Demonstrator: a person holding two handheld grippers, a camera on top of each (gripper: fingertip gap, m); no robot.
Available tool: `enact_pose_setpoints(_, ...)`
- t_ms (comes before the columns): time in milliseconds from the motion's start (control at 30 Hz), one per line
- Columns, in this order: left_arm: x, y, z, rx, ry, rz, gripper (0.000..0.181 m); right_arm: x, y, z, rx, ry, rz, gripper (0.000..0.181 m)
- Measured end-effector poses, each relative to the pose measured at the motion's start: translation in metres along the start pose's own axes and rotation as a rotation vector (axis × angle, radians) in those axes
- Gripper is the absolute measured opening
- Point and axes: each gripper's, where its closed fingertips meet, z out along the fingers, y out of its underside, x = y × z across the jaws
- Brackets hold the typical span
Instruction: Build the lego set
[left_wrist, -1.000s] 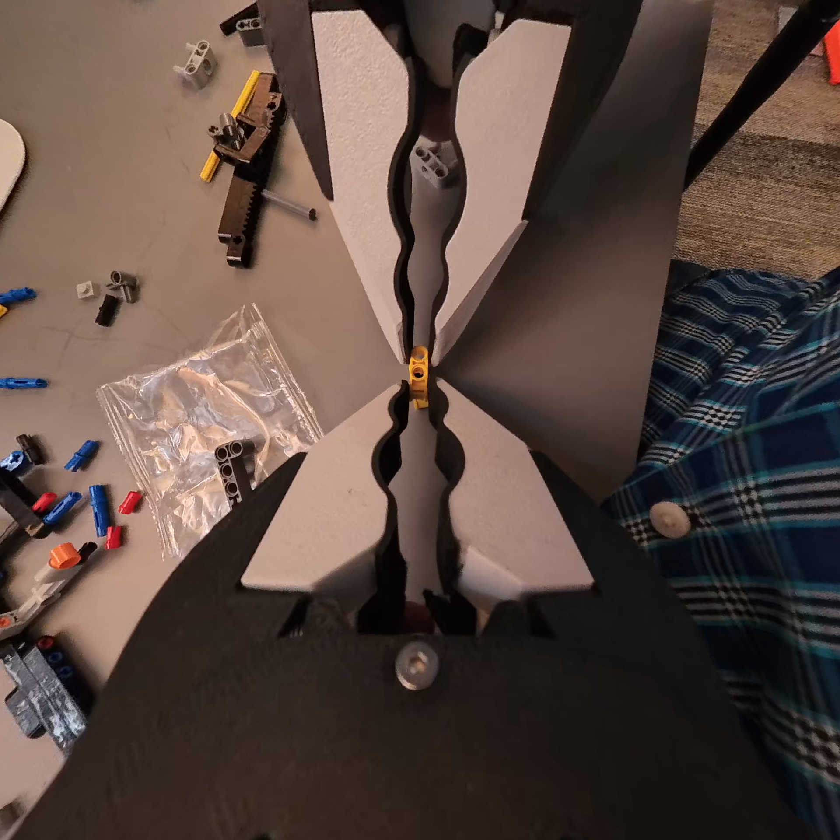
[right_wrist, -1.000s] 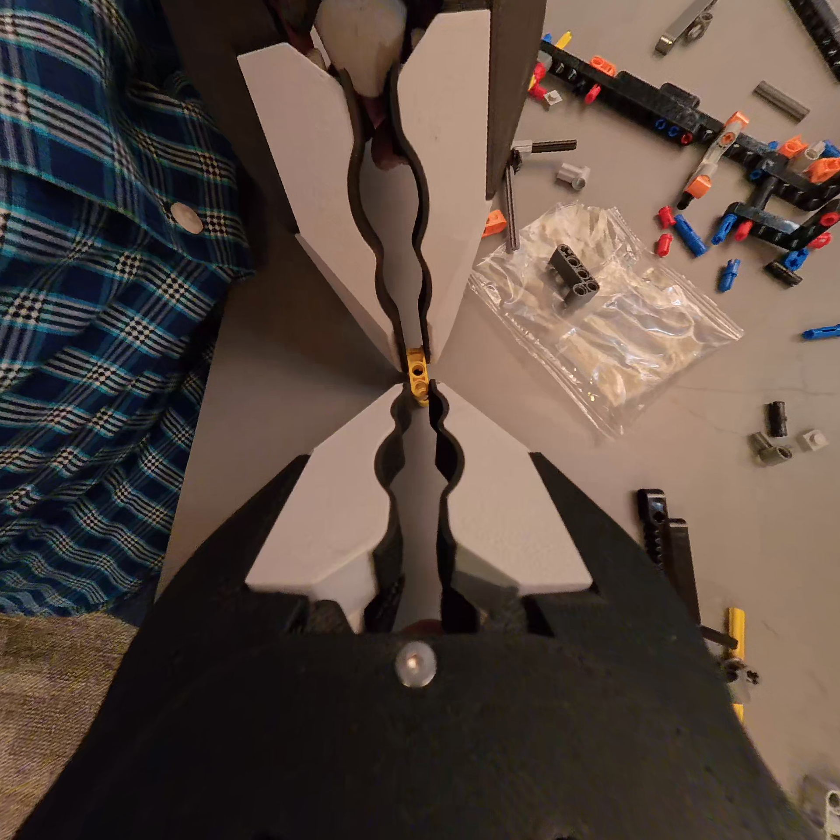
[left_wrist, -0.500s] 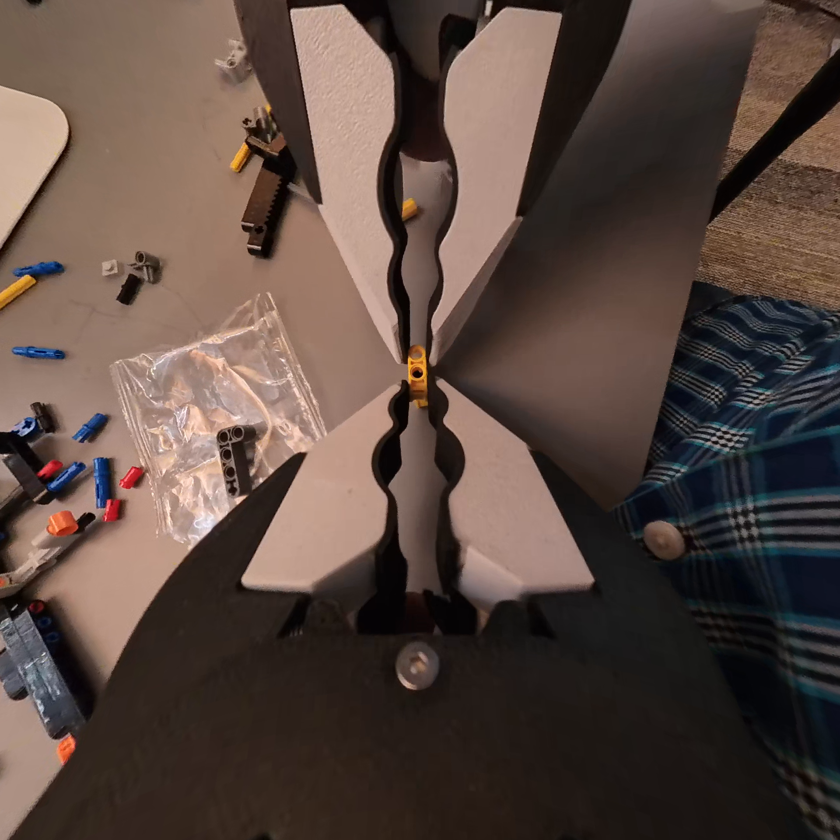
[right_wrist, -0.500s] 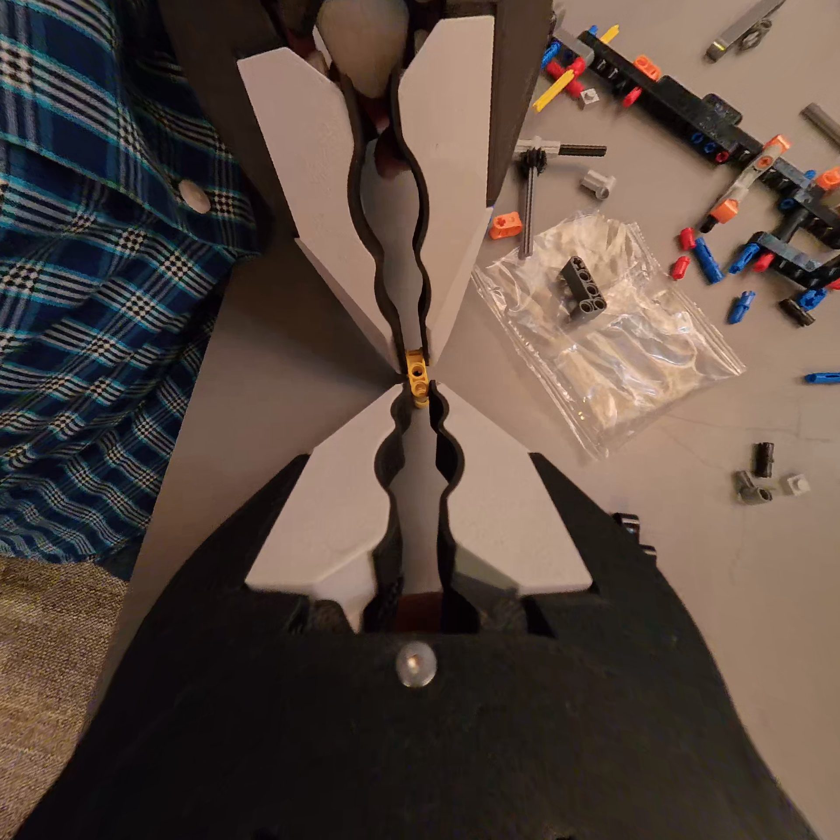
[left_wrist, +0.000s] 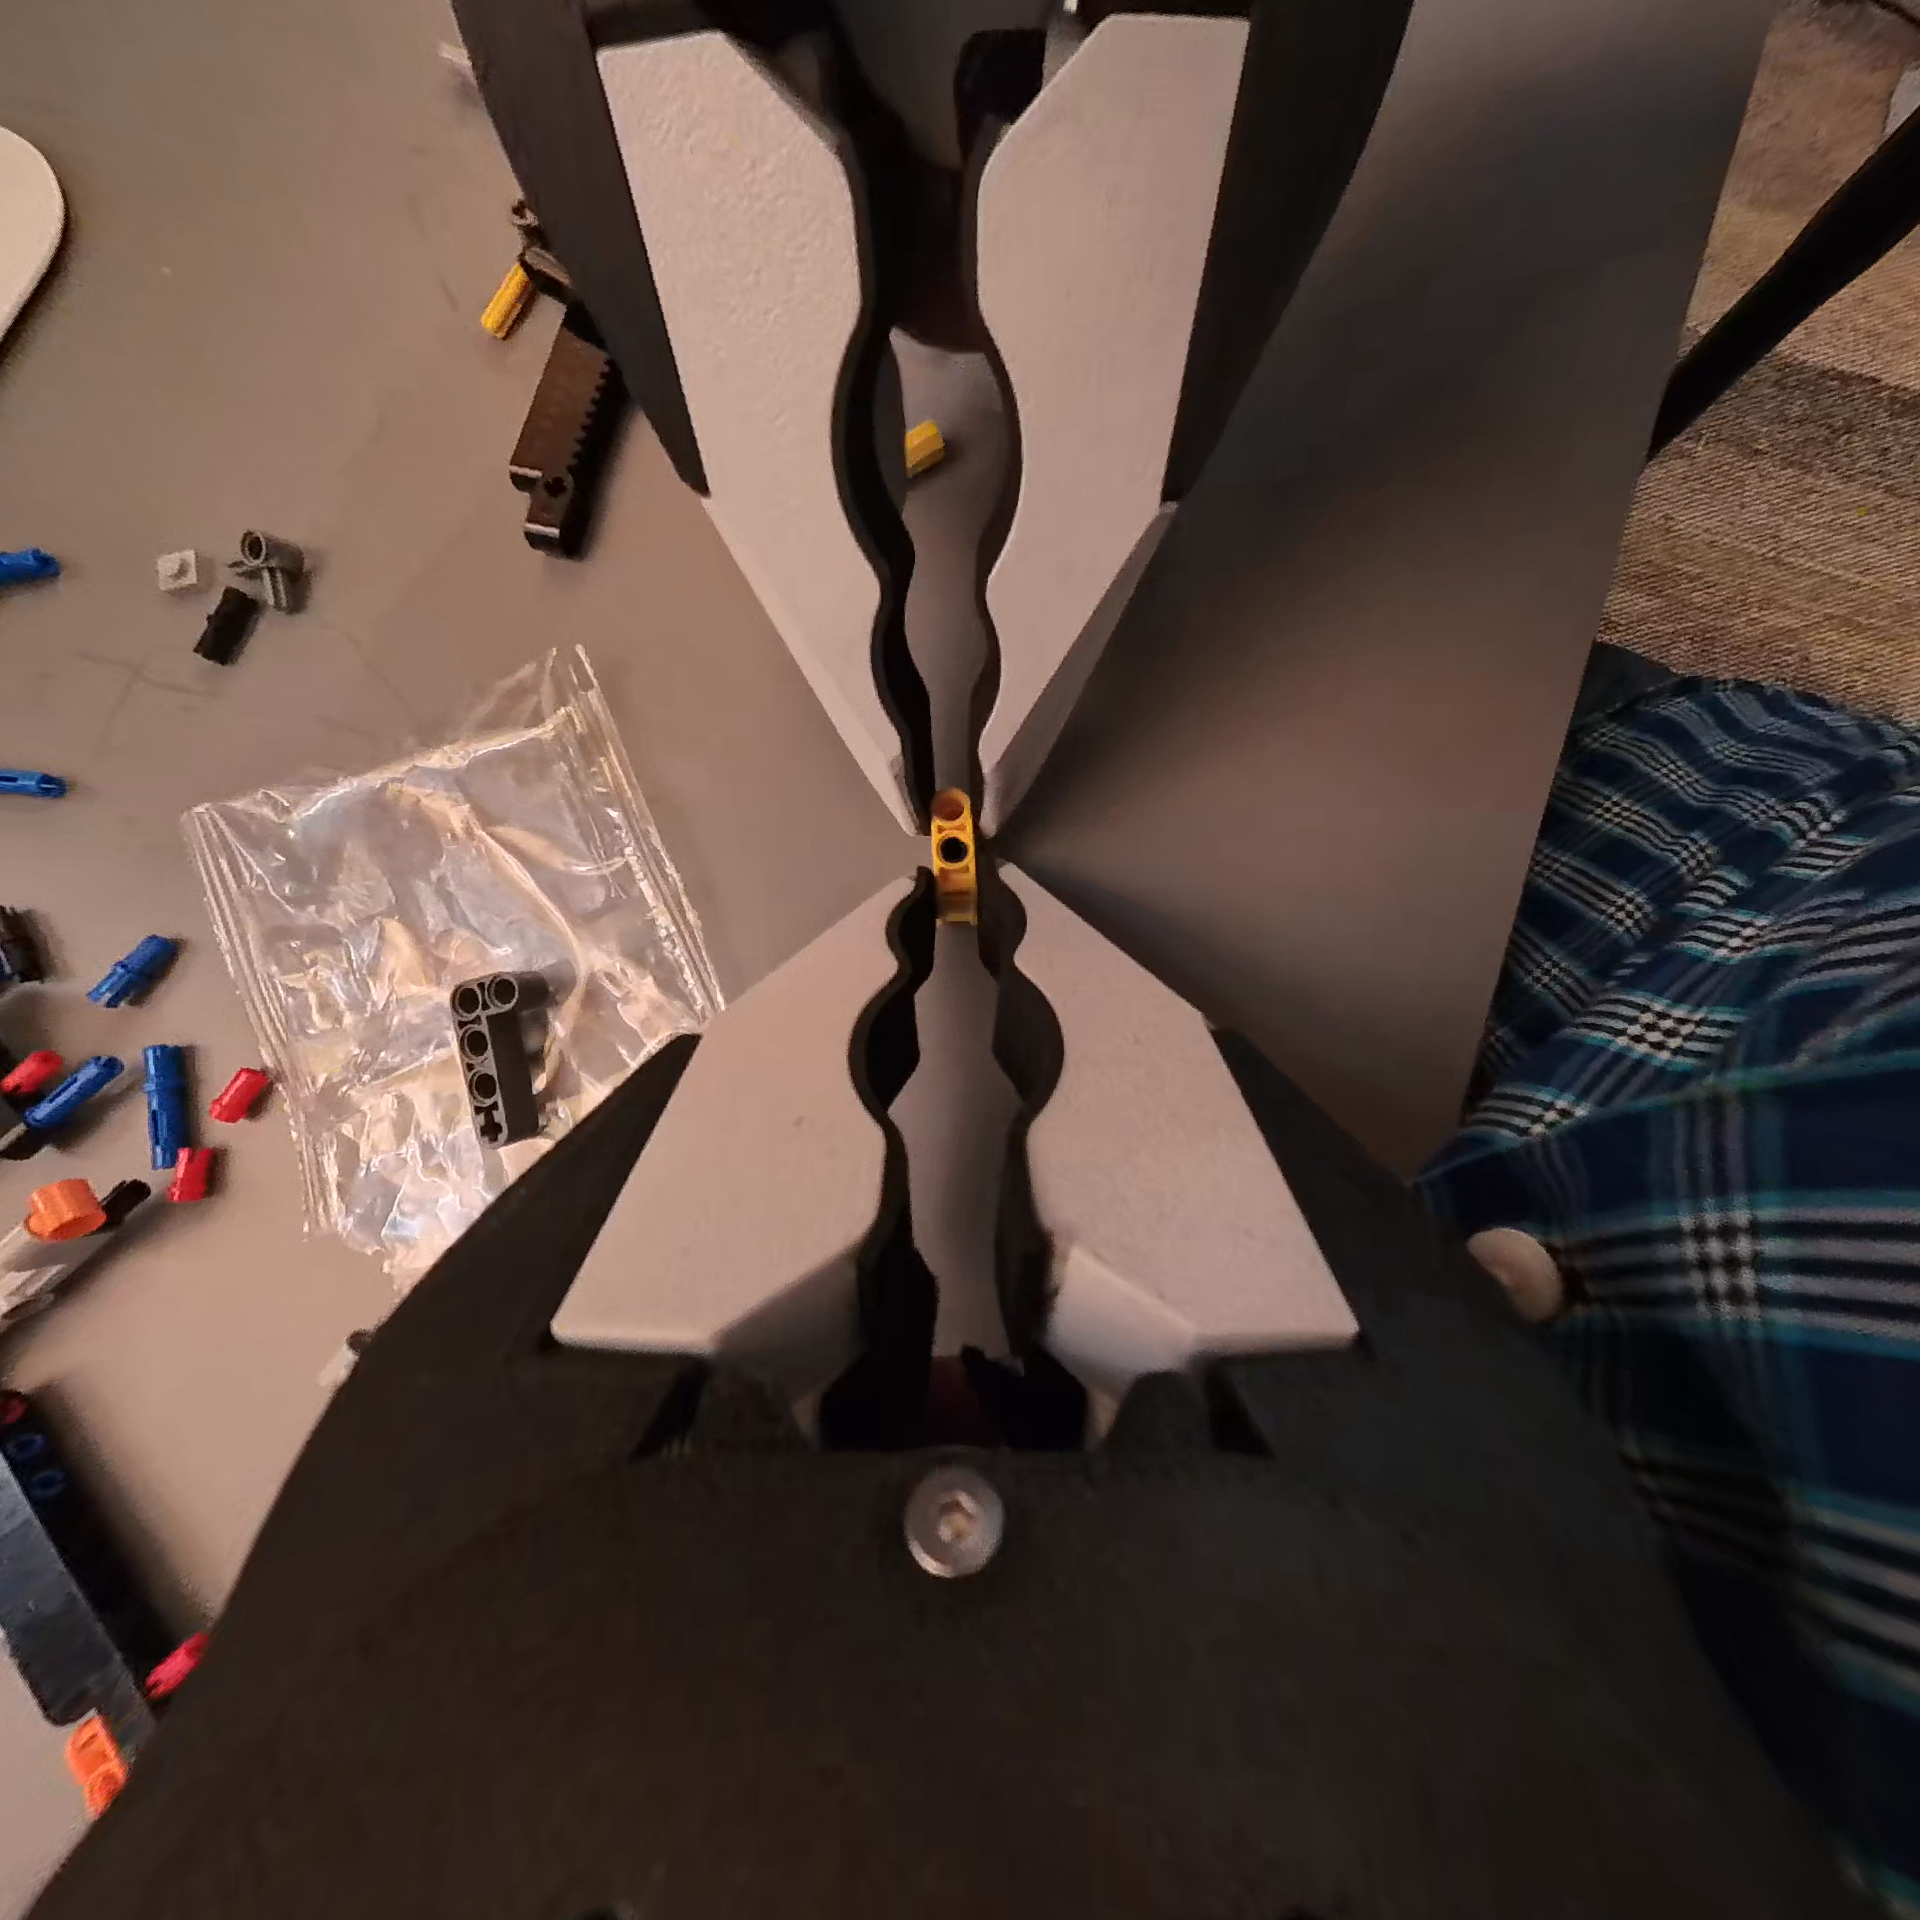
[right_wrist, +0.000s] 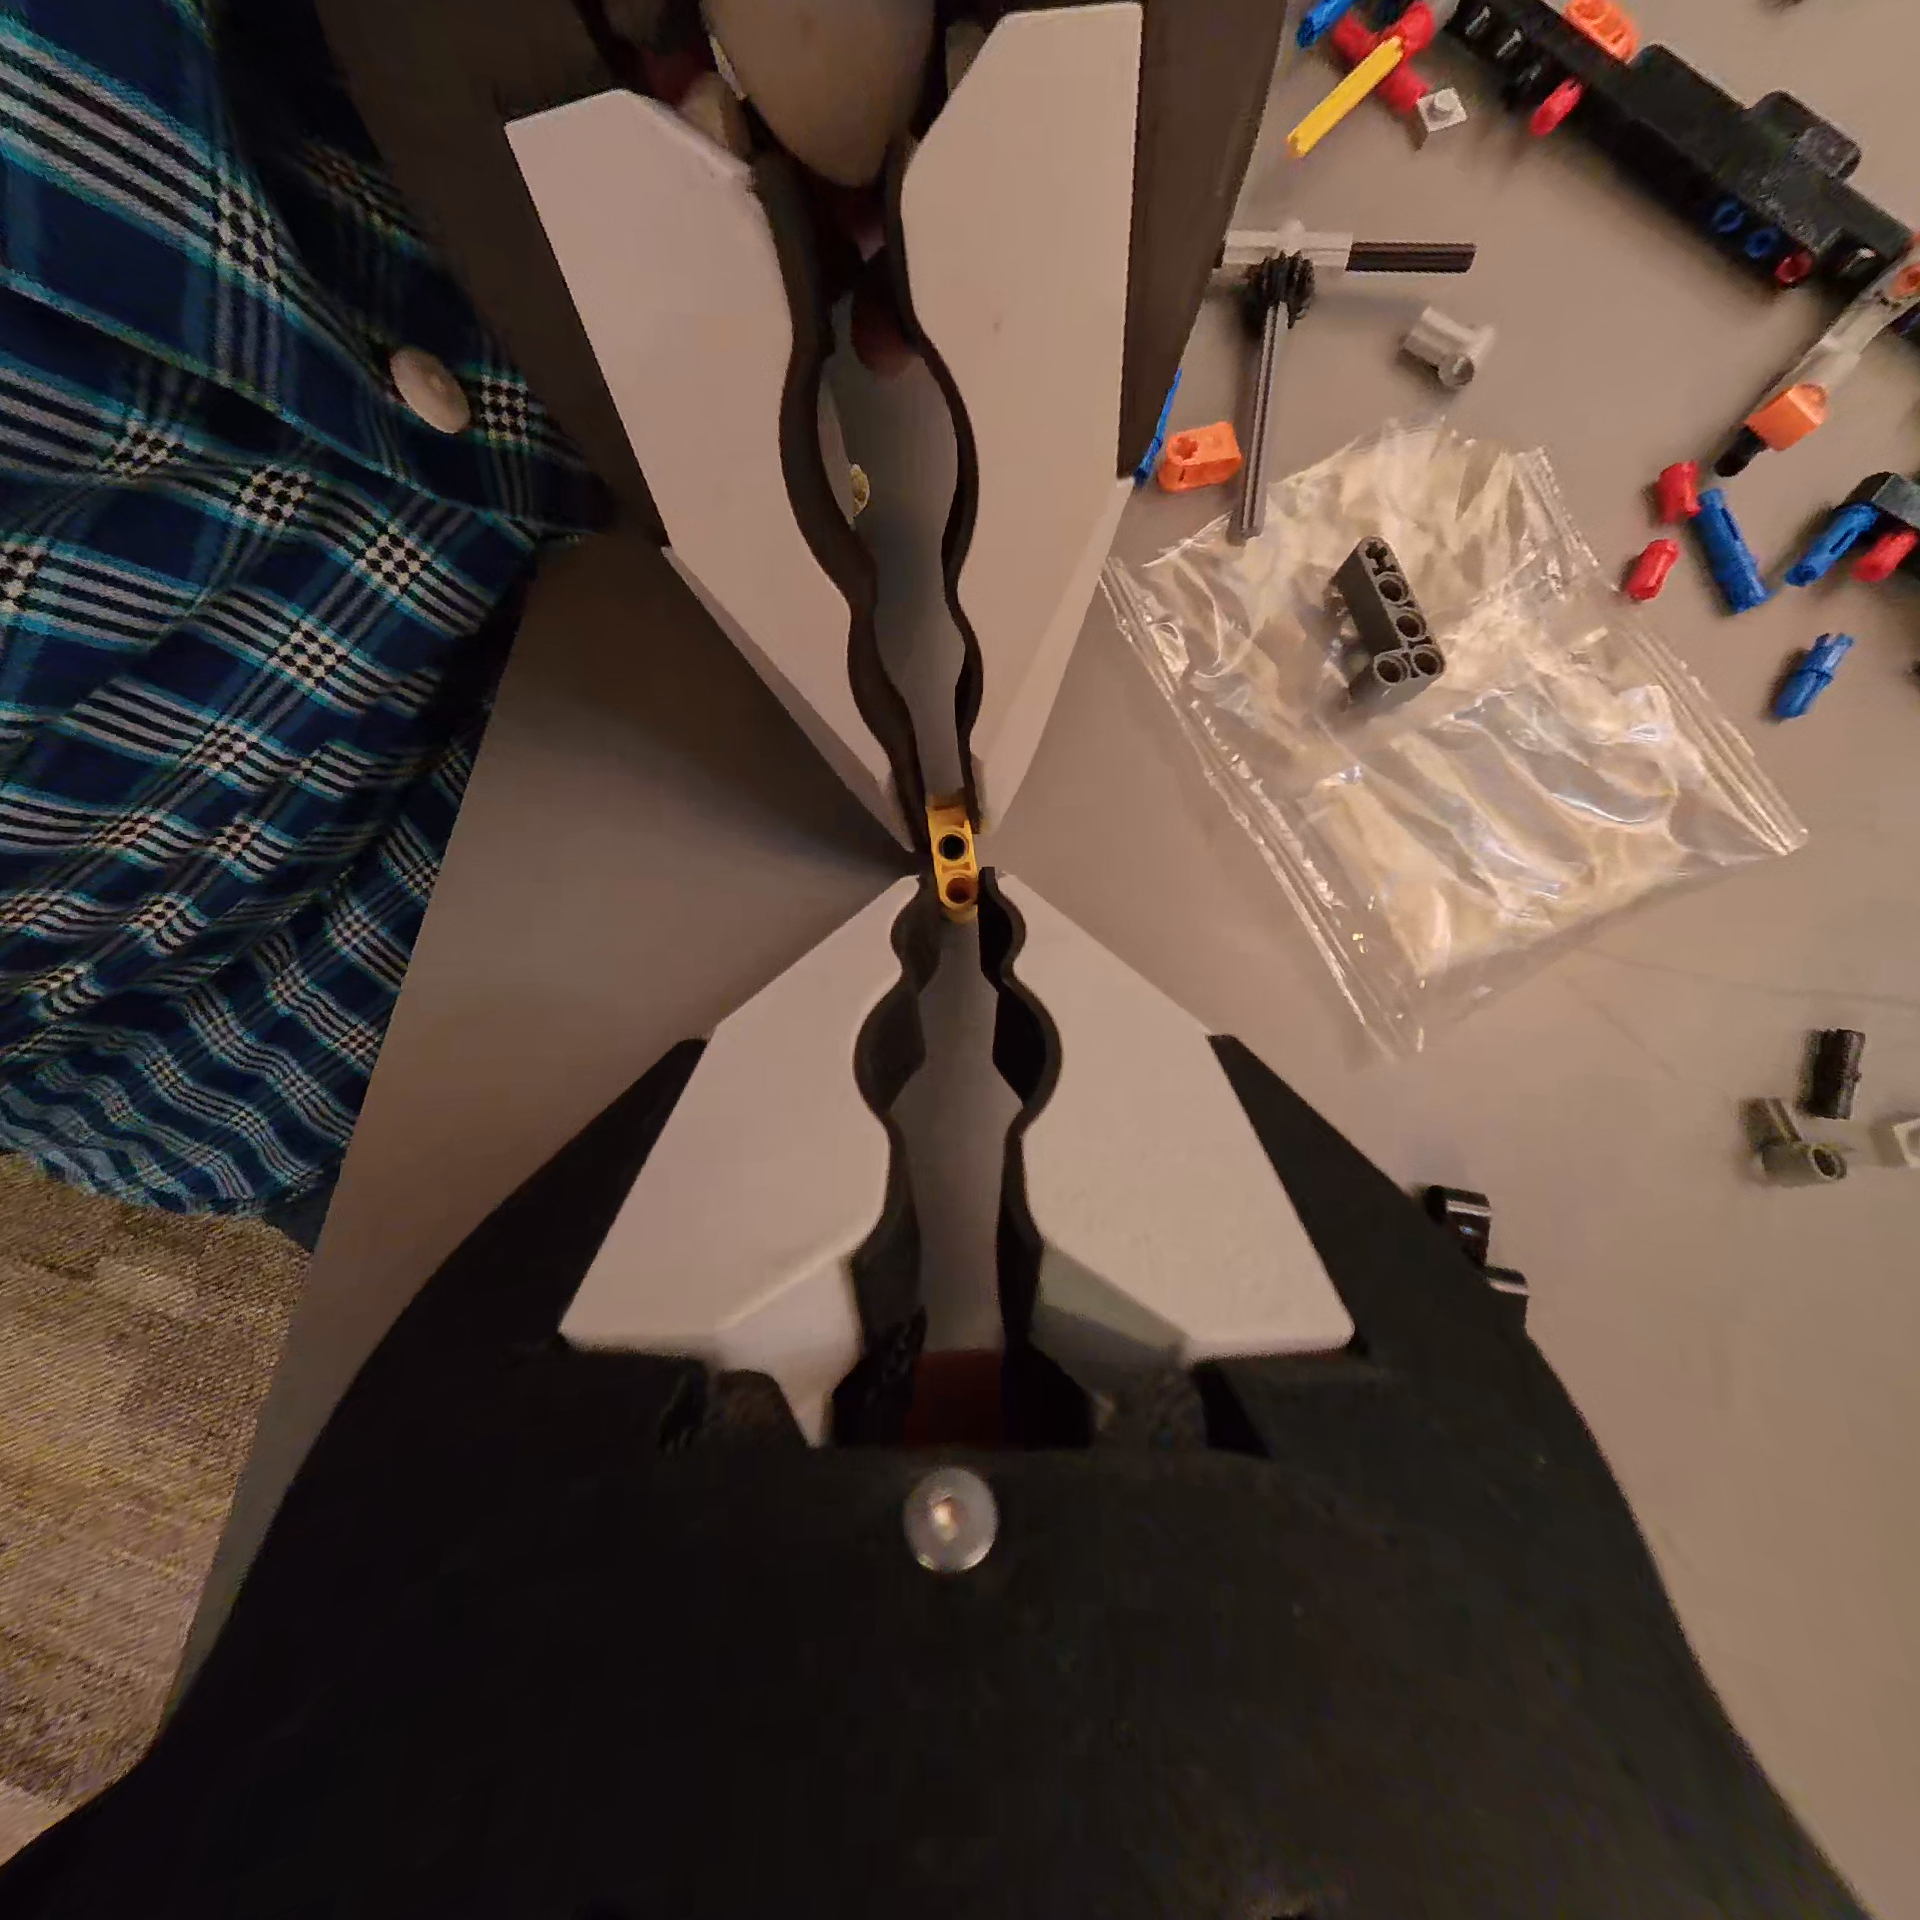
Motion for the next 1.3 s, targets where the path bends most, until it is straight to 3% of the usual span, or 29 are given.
enact_pose_setpoints(33, 0.000, 0.000, 0.000, -0.002, 0.002, 0.000, 0.006, 0.000, 0.000, 0.000, -0.006, -0.005, -0.002, 0.005)
enact_pose_setpoints(100, 0.000, 0.000, 0.000, -0.004, 0.018, -0.013, 0.006, 0.001, 0.000, 0.000, -0.018, 0.011, -0.007, 0.005)
enact_pose_setpoints(167, 0.000, -0.001, 0.000, 0.004, 0.046, -0.042, 0.005, 0.002, -0.001, 0.001, -0.030, 0.031, 0.004, 0.021)
enact_pose_setpoints(267, 0.001, 0.000, 0.000, -0.008, 0.067, -0.030, 0.006, 0.000, 0.002, 0.007, -0.066, 0.040, -0.019, 0.005)
enact_pose_setpoints(333, -0.003, -0.001, -0.003, 0.001, 0.074, -0.038, 0.013, 0.005, 0.002, 0.004, -0.054, 0.055, 0.050, 0.005)
enact_pose_setpoints(467, -0.020, -0.016, -0.027, 0.113, 0.069, -0.104, 0.037, 0.014, -0.023, -0.015, 0.200, 0.019, 0.297, 0.005)
enact_pose_setpoints(533, -0.035, -0.025, -0.040, 0.164, -0.002, -0.082, 0.045, 0.025, -0.049, -0.034, 0.444, -0.033, 0.495, 0.005)
enact_pose_setpoints(633, -0.053, -0.036, -0.055, 0.194, -0.147, 0.013, 0.049, 0.041, -0.072, -0.056, 0.708, -0.105, 0.688, 0.005)
enact_pose_setpoints(733, -0.076, -0.047, -0.071, 0.223, -0.368, 0.130, 0.052, 0.049, -0.087, -0.067, 0.863, -0.166, 0.787, 0.005)
enact_pose_setpoints(800, -0.078, -0.052, -0.074, 0.226, -0.408, 0.173, 0.049, 0.052, -0.096, -0.070, 0.928, -0.194, 0.827, 0.005)
enact_pose_setpoints(867, -0.080, -0.053, -0.076, 0.219, -0.448, 0.216, 0.033, 0.054, -0.103, -0.070, 0.960, -0.211, 0.848, 0.005)
enact_pose_setpoints(967, -0.088, -0.056, -0.086, 0.238, -0.520, 0.228, 0.024, 0.055, -0.113, -0.070, 0.985, -0.234, 0.865, 0.005)
enact_pose_setpoints(1167, -0.097, -0.049, -0.105, 0.239, -0.550, 0.232, 0.023, 0.061, -0.133, -0.067, 0.997, -0.243, 0.859, 0.005)
enact_pose_setpoints(1300, -0.093, -0.041, -0.112, 0.224, -0.497, 0.258, 0.023, 0.060, -0.145, -0.060, 0.945, -0.217, 0.781, 0.008)
